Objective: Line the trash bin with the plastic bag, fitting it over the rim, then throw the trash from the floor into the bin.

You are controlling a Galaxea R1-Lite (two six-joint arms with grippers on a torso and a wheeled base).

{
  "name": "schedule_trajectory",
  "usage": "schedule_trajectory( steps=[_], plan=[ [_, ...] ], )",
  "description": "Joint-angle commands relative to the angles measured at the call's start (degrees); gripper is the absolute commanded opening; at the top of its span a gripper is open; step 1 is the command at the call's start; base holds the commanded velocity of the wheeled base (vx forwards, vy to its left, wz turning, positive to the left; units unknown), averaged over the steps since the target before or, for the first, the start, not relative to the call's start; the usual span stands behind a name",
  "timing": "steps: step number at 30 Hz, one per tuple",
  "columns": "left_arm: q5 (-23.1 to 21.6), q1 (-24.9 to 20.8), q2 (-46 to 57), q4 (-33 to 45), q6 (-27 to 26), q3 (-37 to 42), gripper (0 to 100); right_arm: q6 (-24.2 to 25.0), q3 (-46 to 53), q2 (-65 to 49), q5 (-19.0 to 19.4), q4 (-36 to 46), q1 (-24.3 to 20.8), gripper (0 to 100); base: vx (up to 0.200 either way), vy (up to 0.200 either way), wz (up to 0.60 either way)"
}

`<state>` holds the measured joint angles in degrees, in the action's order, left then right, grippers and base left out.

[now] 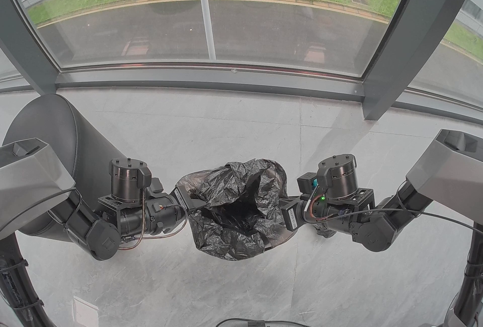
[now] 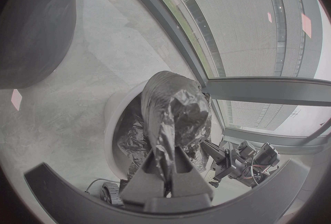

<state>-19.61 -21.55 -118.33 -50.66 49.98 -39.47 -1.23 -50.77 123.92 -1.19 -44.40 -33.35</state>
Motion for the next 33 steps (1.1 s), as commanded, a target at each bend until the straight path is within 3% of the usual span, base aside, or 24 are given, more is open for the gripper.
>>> schedule_trajectory(
  steps=[1,18,26,33],
  plan=[
    [-0.1,0.2,-0.4,0.0,0.0,0.4,0,0.1,0.7,1.7,0.0,-0.2,-0.3,0,0.0,0.0,0.0],
    [0.0,-0.2,1.1,0.6,0.3,1.2,0,0.4,4.4,1.9,0.1,-5.6,-0.2,0,0.0,0.0,0.0],
    [0.4,-1.0,6.5,7.9,3.1,1.6,0,0.9,5.3,1.7,0.1,-5.7,-0.2,0,0.0,0.0,0.0],
    [0.3,-1.0,5.6,9.4,3.3,2.6,0,0.8,5.5,1.6,0.1,-5.7,-0.3,0,0.0,0.0,0.0]
  ],
)
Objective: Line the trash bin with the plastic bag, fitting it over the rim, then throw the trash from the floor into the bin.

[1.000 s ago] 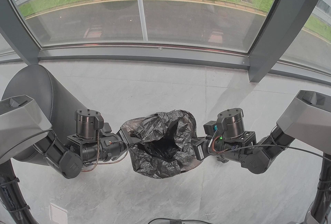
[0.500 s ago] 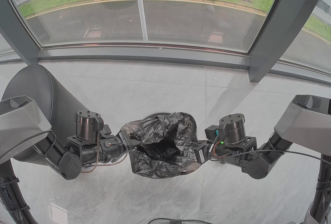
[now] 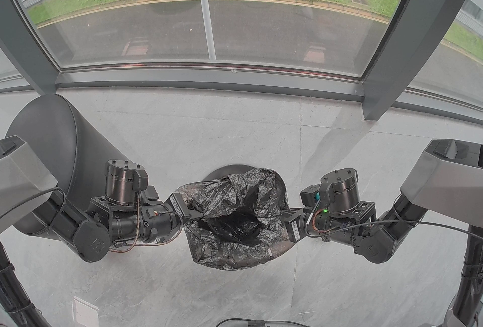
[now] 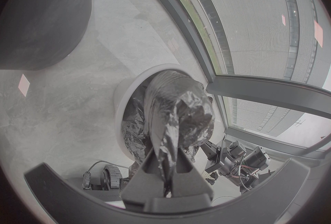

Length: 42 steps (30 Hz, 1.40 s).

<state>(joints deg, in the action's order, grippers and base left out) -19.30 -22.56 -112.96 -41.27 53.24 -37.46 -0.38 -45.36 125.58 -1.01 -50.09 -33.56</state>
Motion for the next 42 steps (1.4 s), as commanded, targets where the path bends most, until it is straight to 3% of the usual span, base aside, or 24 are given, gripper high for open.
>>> schedule_trajectory(
  steps=[1,17,18,31,36,42],
  plan=[
    [0.0,0.0,-0.8,-0.4,-0.1,0.9,0,-0.1,0.1,0.2,0.0,0.0,-0.1,0,0.0,0.0,0.0],
    [0.1,0.5,-4.4,-0.7,-0.4,-0.6,0,-0.1,0.1,0.7,-0.2,-0.6,0.0,0,0.0,0.0,0.0],
    [0.1,0.5,-4.4,-0.7,-0.5,-0.6,0,-0.1,0.1,0.7,-0.2,-1.1,0.0,100,0.0,0.0,0.0],
    [0.1,1.2,-4.6,-3.2,-0.4,-0.6,0,-0.5,3.9,-0.9,-2.8,-5.0,2.2,100,0.0,0.0,0.0],
    [0.1,1.2,-4.5,-3.3,-0.4,-0.6,0,-0.9,0.3,-0.2,-2.9,-4.8,2.0,100,0.0,0.0,0.0],
    [0.1,1.2,-4.5,-3.6,-0.4,-0.6,0,-2.5,-6.8,3.8,-7.5,-2.9,1.8,100,0.0,0.0,0.0]
  ],
)
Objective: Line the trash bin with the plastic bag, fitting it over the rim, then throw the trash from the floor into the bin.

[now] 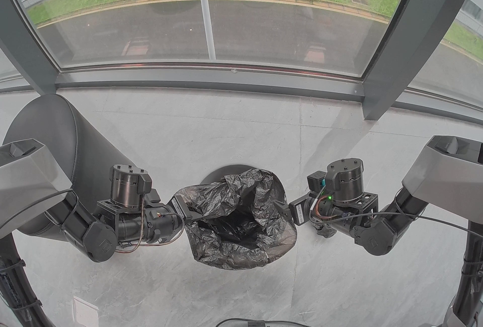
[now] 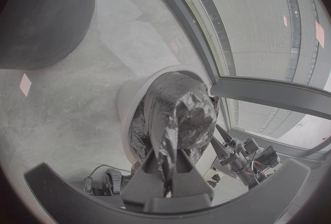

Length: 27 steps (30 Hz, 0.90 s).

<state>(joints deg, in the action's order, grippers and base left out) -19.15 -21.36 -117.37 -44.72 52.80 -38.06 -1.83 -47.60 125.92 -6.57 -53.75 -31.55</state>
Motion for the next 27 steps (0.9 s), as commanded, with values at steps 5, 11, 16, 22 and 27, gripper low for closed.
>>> schedule_trajectory(
  steps=[5,11,16,22,27],
  plan=[
    [0.0,0.0,-0.1,-0.4,0.1,0.0,0,-1.2,-7.3,5.7,-2.0,2.1,0.3,100,0.0,0.0,0.0],
    [-0.1,0.0,-0.1,-1.0,0.1,0.0,0,-1.2,-8.1,5.6,-2.3,2.9,1.0,100,0.0,0.0,0.0],
    [-0.1,0.0,-0.1,-1.0,0.2,0.0,0,-1.2,-6.7,4.0,-3.4,2.9,2.4,100,0.0,0.0,0.0],
    [-0.1,0.0,-0.1,-1.0,0.1,0.0,0,-2.3,-3.5,0.7,-3.4,2.9,3.0,100,0.0,0.0,0.0],
    [-0.1,0.0,-0.1,-1.0,0.2,0.0,0,-2.7,-2.1,-0.1,-3.4,2.8,3.6,100,0.0,0.0,0.0]
  ],
)
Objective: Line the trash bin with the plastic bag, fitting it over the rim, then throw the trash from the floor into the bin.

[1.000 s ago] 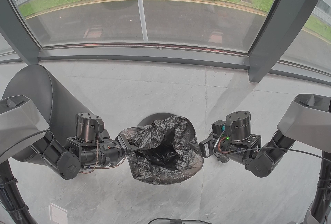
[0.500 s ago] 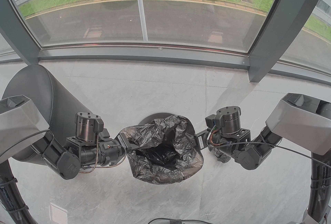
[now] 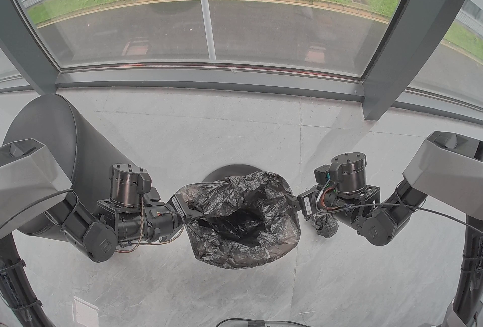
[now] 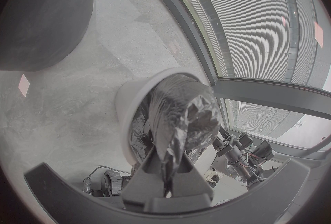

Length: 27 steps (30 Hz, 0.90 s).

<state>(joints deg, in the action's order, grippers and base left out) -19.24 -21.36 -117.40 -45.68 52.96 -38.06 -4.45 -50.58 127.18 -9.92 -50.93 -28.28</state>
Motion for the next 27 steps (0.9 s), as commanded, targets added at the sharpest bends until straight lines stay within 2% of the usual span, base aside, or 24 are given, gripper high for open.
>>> schedule_trajectory(
  steps=[1,12,17,22,27],
  plan=[
    [0.0,0.0,0.0,0.0,0.0,0.0,0,0.0,1.1,-1.3,0.0,-0.1,0.6,100,0.0,0.0,0.0],
    [0.0,0.0,-0.5,0.0,0.0,-0.1,0,0.0,2.1,0.1,0.6,-0.7,2.7,100,0.0,0.0,0.0],
    [0.0,0.0,-1.0,-0.1,0.0,-0.3,0,0.2,1.5,1.1,0.6,-0.8,2.7,100,0.0,0.0,0.0],
    [0.1,0.4,-1.7,-1.4,0.0,-0.9,0,0.5,0.9,0.9,0.8,-4.4,2.5,100,0.0,0.0,0.0],
    [0.2,1.0,-2.2,-4.0,-0.2,-1.1,0,0.4,0.5,-4.3,1.2,-3.4,0.7,100,0.0,0.0,0.0]
  ],
)
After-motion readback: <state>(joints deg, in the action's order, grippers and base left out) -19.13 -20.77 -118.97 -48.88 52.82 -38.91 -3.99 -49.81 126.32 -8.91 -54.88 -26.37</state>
